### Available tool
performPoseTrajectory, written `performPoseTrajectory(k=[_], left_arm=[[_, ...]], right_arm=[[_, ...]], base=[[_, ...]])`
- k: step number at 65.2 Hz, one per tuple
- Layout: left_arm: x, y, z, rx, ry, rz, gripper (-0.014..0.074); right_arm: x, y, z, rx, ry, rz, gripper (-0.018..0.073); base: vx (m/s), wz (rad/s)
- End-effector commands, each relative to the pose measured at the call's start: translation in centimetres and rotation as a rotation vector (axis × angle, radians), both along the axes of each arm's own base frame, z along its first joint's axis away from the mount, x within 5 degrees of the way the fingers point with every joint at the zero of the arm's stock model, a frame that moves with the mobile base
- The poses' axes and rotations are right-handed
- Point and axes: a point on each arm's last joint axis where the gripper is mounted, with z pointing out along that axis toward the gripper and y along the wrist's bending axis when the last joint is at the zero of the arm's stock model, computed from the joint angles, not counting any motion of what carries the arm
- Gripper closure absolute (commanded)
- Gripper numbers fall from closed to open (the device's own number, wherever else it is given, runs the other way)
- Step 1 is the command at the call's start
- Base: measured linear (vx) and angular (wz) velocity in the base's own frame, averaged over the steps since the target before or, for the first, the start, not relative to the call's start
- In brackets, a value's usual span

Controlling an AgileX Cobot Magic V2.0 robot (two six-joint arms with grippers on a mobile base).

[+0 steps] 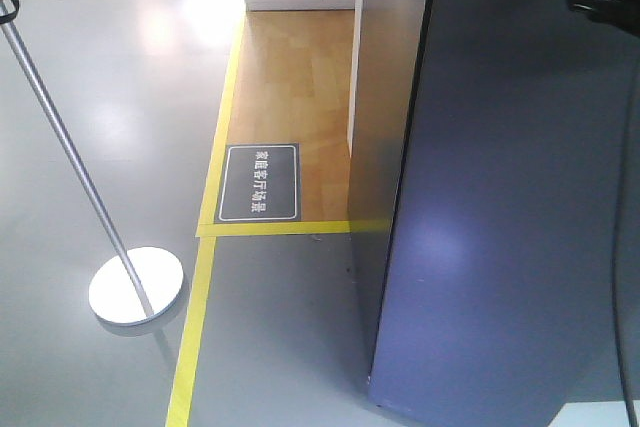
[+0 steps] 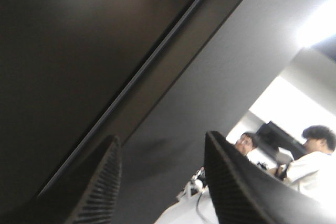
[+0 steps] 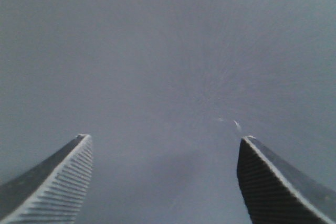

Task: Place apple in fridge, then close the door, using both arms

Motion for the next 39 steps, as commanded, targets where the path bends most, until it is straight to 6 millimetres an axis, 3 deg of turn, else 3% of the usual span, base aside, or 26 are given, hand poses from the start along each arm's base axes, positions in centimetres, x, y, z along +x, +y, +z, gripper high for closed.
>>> performPoseTrajectory(k=[1,39], left_arm=[[-2.6,-0.6,3.1,-0.006,-0.113,-0.115,0.0242],[-2.3,-0.6,2.5,0.063,-0.092,-0.095,0.0242]], right_arm=[[0.7,-0.5,2.1,-0.006,-0.055,-0.064,0.0007],[5.3,-0.2,2.0,0.002,-0.021,-0.109,0.0052]], base=[[0.0,0.0],[0.0,0.0]])
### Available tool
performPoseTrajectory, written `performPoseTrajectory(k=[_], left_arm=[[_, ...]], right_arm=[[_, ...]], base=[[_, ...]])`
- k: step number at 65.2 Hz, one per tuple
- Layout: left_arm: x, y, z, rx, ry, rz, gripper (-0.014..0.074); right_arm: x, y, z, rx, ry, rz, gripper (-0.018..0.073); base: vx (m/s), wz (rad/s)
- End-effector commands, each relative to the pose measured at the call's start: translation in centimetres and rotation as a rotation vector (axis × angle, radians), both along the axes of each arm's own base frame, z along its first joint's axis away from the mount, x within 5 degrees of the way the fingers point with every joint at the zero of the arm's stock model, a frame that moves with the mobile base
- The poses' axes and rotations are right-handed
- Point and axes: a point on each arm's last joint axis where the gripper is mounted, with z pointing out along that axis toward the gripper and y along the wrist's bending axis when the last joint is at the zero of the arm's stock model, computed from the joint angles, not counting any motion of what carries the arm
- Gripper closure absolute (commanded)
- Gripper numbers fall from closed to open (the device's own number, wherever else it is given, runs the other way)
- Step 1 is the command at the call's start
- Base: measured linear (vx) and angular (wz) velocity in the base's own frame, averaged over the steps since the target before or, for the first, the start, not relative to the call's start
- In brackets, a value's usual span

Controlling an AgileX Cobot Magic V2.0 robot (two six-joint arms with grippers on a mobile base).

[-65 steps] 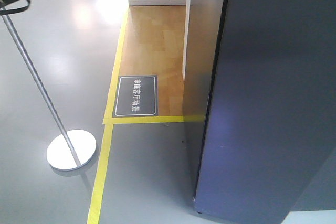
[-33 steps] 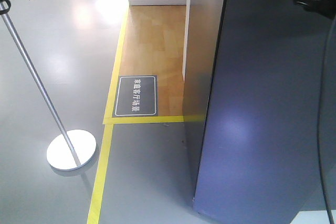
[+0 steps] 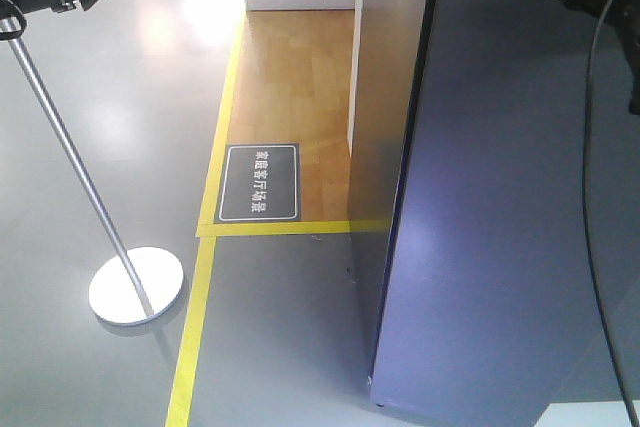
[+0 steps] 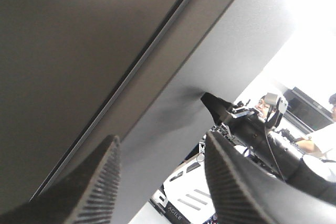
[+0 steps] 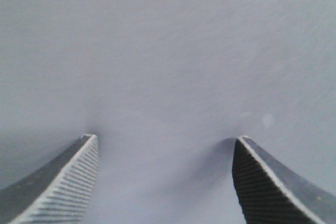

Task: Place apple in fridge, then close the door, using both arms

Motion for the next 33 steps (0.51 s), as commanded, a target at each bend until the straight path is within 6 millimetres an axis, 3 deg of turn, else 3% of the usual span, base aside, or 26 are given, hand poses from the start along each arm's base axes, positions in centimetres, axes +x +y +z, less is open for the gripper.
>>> performPoseTrajectory(k=[1,14,33], left_arm=[[-2.2,-0.5,3.5,-0.062,-0.105,-0.086,0.0242],[-2.0,-0.4,3.3,-0.038,-0.095,-0.062,0.0242],[-1.6,-0.3,2.9,0.008,-0.079,-0.014,0.0242]], right_arm=[[-0.3,-0.3,2.8,-0.031,-0.076,-0.004,0.0052],[1.8,-0.1,2.6,-0.042,-0.047,-0.004,0.0052],[4.4,-3.2,2.1,0.051,0.013,0.074,0.0052]], base=[[0.0,0.0],[0.0,0.0],[0.0,0.0]])
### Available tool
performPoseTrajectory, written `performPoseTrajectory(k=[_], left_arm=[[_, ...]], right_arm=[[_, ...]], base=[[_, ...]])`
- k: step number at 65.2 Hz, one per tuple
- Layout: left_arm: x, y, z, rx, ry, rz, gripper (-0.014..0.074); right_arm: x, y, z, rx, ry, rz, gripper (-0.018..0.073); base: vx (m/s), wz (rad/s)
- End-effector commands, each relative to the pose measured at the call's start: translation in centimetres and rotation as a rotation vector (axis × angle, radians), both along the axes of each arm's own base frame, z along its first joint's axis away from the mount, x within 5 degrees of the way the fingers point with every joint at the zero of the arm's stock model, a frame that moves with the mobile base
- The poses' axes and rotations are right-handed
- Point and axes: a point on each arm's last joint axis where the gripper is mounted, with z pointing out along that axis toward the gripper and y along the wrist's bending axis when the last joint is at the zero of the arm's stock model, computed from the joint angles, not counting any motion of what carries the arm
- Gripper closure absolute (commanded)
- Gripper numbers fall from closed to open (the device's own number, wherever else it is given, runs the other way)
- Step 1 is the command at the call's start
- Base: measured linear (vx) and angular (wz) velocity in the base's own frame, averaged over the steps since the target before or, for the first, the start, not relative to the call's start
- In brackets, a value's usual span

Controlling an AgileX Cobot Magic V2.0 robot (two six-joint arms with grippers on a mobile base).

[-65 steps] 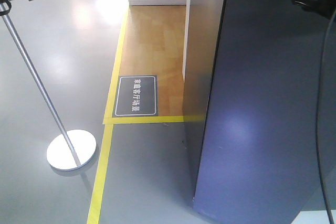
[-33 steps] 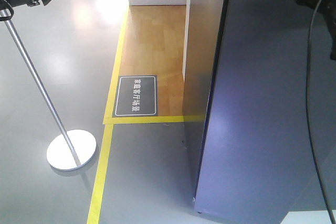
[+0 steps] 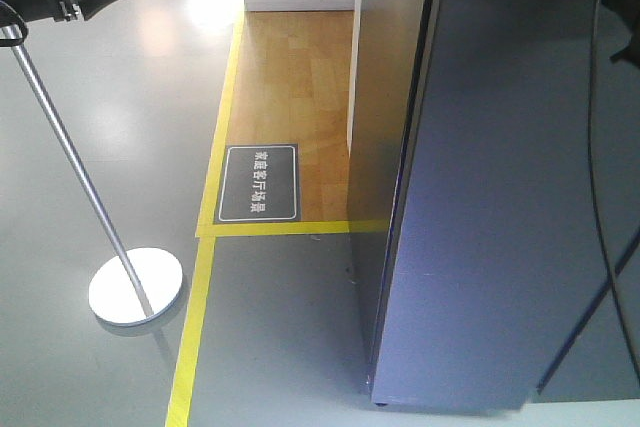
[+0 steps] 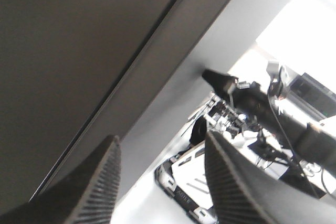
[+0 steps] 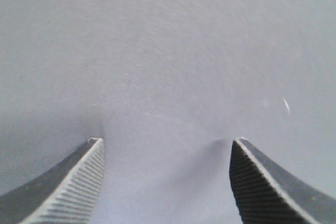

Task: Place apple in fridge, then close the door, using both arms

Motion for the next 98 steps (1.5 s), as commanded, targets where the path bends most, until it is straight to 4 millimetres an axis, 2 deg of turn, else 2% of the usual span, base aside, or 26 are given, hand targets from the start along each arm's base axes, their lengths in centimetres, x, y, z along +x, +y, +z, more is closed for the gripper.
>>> performPoseTrajectory(k=[1,21,33,38,46,58,62,70,78,83,88,98], left_arm=[[-1.5,-0.2,3.4,-0.054,-0.087,-0.005,0.0242],[-1.1,0.1,3.4,-0.052,-0.08,0.049,0.0242],[-1.4,-0.1,3.4,-0.055,-0.086,0.007,0.0246],[-1.6,-0.2,3.4,-0.056,-0.088,-0.01,0.0267],[-1.8,-0.3,3.5,-0.058,-0.092,-0.037,0.0336],[-2.5,-0.6,3.7,-0.088,-0.107,-0.119,0.0521],[-2.7,-0.6,3.8,-0.097,-0.113,-0.146,0.0593],[-3.5,-0.8,4.8,-0.087,-0.139,-0.15,0.0604],[-4.9,-1.1,6.2,-0.056,-0.176,-0.154,0.0604],[-5.8,-1.3,6.7,0.005,-0.192,-0.156,0.0604],[-7.0,-1.7,7.3,0.092,-0.209,-0.16,0.0604],[-10.3,-2.1,8.9,0.172,-0.257,-0.155,0.0604]], right_arm=[[1.0,-2.0,1.7,-0.057,-0.045,0.046,0.0052],[0.9,-2.6,2.0,-0.121,-0.037,0.082,0.0052],[-1.6,-1.8,5.5,-0.152,-0.121,0.132,0.0092],[-3.2,-1.1,7.7,-0.156,-0.185,0.195,0.0148],[-6.3,0.0,11.1,-0.17,-0.293,0.307,0.0316],[-10.4,1.5,14.5,-0.194,-0.41,0.469,0.0568],[-11.3,2.1,15.1,-0.181,-0.431,0.534,0.0573],[-12.5,3.6,15.1,-0.15,-0.392,0.711,0.0568],[-13.0,4.7,13.3,-0.155,-0.195,0.859,0.0564],[-13.1,4.8,12.1,-0.157,-0.063,0.886,0.0564],[-13.8,4.6,11.9,-0.192,-0.002,0.871,0.0564],[-16.9,4.0,12.7,-0.206,-0.087,0.783,0.0563]], base=[[-0.01,0.0],[0.0,0.0],[0.0,0.0],[0.0,0.0],[0.0,0.0],[0.0,0.0],[0.0,0.0],[0.0,0.0],[0.0,0.0],[0.0,0.0],[0.0,0.0],[0.0,0.0]])
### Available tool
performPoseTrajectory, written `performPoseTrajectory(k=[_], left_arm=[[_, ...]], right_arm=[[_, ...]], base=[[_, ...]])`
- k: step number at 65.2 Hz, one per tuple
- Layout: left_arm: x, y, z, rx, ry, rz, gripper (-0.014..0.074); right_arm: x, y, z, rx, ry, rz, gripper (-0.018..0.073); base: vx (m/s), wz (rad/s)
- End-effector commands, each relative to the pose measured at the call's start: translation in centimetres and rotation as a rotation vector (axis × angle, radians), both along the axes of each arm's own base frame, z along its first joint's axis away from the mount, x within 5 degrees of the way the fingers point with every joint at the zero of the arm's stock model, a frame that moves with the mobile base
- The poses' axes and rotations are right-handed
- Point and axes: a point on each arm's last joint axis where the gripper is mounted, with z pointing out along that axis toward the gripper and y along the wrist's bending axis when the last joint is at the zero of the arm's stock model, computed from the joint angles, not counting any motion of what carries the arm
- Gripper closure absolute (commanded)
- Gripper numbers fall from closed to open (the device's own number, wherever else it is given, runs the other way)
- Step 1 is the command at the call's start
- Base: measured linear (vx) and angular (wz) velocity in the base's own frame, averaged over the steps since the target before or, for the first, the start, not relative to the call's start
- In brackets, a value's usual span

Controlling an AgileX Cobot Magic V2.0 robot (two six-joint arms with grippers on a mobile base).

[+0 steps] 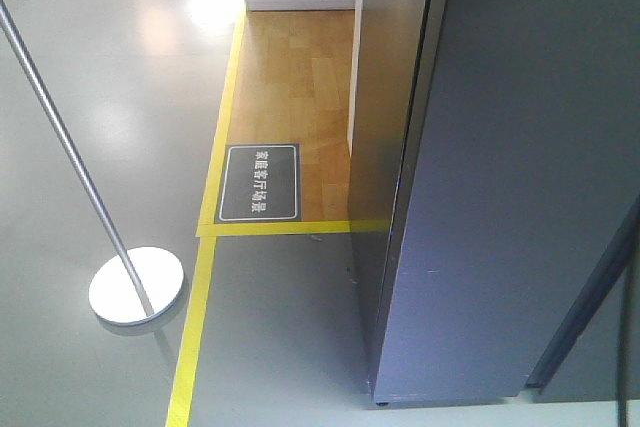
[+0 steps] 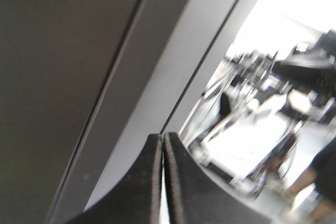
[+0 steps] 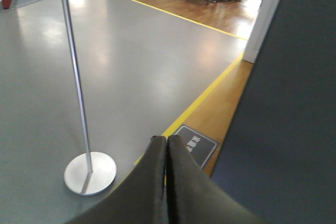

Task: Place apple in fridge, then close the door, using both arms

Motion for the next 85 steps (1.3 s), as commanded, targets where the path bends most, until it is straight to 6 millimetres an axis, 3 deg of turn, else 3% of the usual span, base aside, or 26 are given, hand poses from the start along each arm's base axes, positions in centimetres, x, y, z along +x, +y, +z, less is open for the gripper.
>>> performPoseTrajectory(k=[1,10,21,32,43,49,56,62,85], left_arm=[[-4.9,-1.3,3.5,-0.016,-0.092,-0.156,0.0604],[-8.3,-1.8,4.3,-0.01,-0.112,-0.157,0.0604],[-11.9,-2.1,2.1,0.069,-0.06,-0.082,0.0604],[-15.0,-1.9,-2.9,0.125,0.039,0.1,0.0604],[-18.0,-1.1,-10.1,0.144,0.139,0.34,0.0604],[-19.5,-0.3,-14.8,0.161,0.235,0.478,0.0604],[-21.5,-0.1,-18.8,0.133,0.321,0.563,0.0603],[-22.4,-0.2,-20.2,0.089,0.361,0.586,0.0603],[-22.6,-0.7,-19.2,-0.17,0.401,0.566,0.0603]], right_arm=[[-3.5,-0.7,2.6,0.062,-0.152,-0.09,0.0563],[-7.2,-1.0,0.6,0.058,-0.162,-0.12,0.0563],[-11.1,-1.1,-4.6,0.05,-0.099,-0.148,0.0563],[-14.5,-1.3,-11.3,0.056,-0.017,-0.18,0.0563],[-17.1,-1.6,-17.2,0.054,0.032,-0.217,0.0563],[-18.2,-1.6,-19.3,0.053,0.047,-0.217,0.0563],[-18.9,-1.5,-20.6,0.062,0.057,-0.21,0.0563],[-19.1,-1.4,-20.7,0.066,0.059,-0.201,0.0562],[-19.1,-1.4,-20.7,0.069,0.062,-0.198,0.0562]], base=[[0.0,0.0],[0.0,0.0],[0.0,0.0],[0.0,0.0],[0.0,0.0],[0.0,0.0],[0.0,0.0],[0.0,0.0],[0.0,0.0]])
